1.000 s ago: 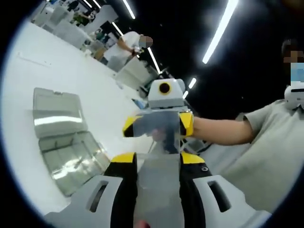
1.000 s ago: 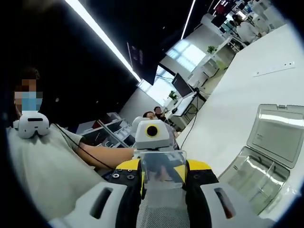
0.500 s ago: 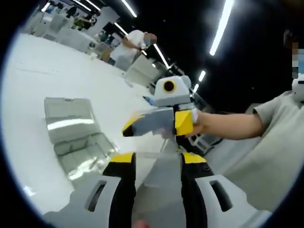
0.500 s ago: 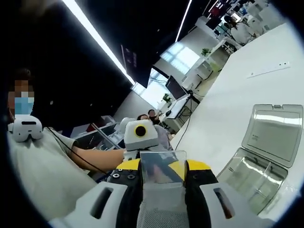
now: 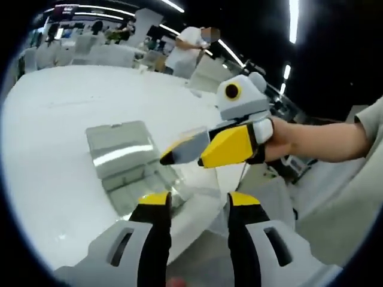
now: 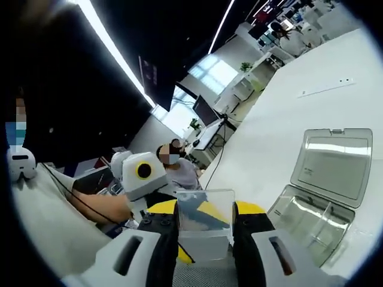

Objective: Insert the divider into the dual guide fixture by aligning both edges with the guide slots and pushing it downward to the bottom, including one-sided entry, uneven engagement, binding, and posture correction.

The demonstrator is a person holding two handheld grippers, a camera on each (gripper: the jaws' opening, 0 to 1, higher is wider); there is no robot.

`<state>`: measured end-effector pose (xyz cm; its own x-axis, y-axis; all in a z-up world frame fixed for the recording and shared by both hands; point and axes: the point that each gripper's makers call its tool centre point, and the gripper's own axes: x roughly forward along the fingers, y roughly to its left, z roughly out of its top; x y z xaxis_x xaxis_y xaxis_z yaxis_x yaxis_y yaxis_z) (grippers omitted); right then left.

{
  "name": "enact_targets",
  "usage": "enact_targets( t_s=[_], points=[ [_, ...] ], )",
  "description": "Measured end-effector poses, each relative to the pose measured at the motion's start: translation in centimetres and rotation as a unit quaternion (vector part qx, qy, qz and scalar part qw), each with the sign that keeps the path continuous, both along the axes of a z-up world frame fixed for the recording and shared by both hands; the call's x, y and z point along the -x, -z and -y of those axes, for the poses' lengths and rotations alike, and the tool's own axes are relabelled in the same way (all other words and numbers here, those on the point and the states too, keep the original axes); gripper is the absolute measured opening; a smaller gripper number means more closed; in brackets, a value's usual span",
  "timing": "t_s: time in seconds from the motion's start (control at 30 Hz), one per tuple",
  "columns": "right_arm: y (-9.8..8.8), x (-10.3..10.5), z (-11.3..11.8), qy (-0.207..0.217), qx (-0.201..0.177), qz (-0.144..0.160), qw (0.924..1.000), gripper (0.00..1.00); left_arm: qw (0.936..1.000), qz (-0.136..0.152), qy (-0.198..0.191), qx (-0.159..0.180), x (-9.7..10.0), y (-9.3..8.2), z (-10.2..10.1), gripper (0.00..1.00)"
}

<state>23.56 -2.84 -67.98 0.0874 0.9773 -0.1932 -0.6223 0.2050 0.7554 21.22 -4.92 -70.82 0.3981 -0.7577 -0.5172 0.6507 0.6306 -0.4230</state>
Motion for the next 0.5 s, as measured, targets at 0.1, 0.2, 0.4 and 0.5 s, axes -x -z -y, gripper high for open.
enact_targets(
  t_s=[0.1, 0.2, 0.4, 0.5],
  points=[
    [1.0, -0.3, 0.1, 0.015, 0.021, -0.001, 0.9997, 0.30, 0.9997, 0.000, -0.023, -0.010, -0.1, 0.1, 0.1, 0.31],
    [1.4, -0.6, 0.2, 0.030, 0.029, -0.005, 0.9991, 0.30, 0.9982, -0.005, -0.052, -0.029, -0.2, 0.6, -0.2, 0.27],
    [2.0, -1.0, 0.2, 0.050, 0.048, -0.008, 0.9976, 0.30, 0.9939, -0.014, -0.091, -0.060, -0.7, 1.8, -0.5, 0.22],
    [2.5, -1.0, 0.2, 0.057, 0.062, -0.003, 0.9964, 0.30, 0.9923, -0.022, -0.104, -0.062, -0.8, 2.1, -0.5, 0.17]
  ],
)
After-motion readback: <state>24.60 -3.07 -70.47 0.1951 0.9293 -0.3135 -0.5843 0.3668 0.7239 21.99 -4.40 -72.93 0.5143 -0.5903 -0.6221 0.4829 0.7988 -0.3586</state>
